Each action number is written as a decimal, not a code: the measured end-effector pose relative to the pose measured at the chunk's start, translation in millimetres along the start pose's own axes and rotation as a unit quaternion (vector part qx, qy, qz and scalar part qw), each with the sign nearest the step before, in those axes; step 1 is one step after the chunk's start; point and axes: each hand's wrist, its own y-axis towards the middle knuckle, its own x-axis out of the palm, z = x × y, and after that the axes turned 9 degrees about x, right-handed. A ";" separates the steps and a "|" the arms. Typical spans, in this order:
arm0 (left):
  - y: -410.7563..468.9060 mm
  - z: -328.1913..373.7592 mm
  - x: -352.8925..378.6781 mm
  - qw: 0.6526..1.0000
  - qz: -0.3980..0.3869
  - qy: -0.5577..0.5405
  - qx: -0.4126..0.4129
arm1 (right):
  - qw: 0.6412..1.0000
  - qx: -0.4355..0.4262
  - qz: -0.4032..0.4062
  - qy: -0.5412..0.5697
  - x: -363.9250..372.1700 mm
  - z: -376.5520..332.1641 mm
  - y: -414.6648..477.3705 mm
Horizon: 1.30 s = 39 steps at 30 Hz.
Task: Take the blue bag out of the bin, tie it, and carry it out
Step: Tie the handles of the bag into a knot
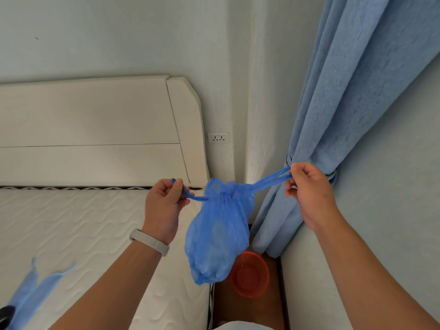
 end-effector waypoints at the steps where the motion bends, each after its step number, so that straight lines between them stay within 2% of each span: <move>1: -0.1 2.9 0.4 1.000 0.001 0.026 0.015 | 1.000 -0.007 -0.019 -0.020 2.1 -1.0 -2.4; 5: 0.8 10.0 5.4 0.994 0.007 0.098 0.056 | 0.988 -0.056 -0.090 -0.111 13.6 -3.3 -14.3; 11: -11.3 16.3 12.9 0.991 -0.032 0.112 0.063 | 0.956 -0.115 -0.192 -0.188 25.1 -10.0 -35.3; 13: -17.5 18.3 16.7 0.988 -0.047 0.121 0.081 | 0.947 -0.120 -0.227 -0.192 28.2 -11.6 -39.7; 17: -35.3 25.5 21.5 0.967 -0.062 0.178 0.174 | 0.934 -0.107 -0.283 -0.192 36.9 -16.0 -53.6; 20: -45.0 30.9 26.1 0.966 -0.066 0.176 0.180 | 0.922 -0.098 -0.314 -0.203 41.0 -18.7 -65.3; 24: -52.5 34.9 28.4 0.974 -0.077 0.157 0.147 | 0.900 -0.113 -0.344 -0.244 47.2 -24.2 -77.7; 29: -73.7 40.2 20.4 0.952 -0.116 0.199 0.201 | 0.867 -0.184 -0.362 -0.290 51.4 -37.0 -95.8; 32: -83.4 37.7 7.5 0.944 -0.113 0.219 0.220 | 0.857 -0.192 -0.362 -0.313 58.6 -39.3 -102.3; 39: -106.4 44.3 -14.1 0.983 -0.103 0.081 0.127 | 0.874 -0.184 -0.313 -0.324 73.2 -24.5 -119.9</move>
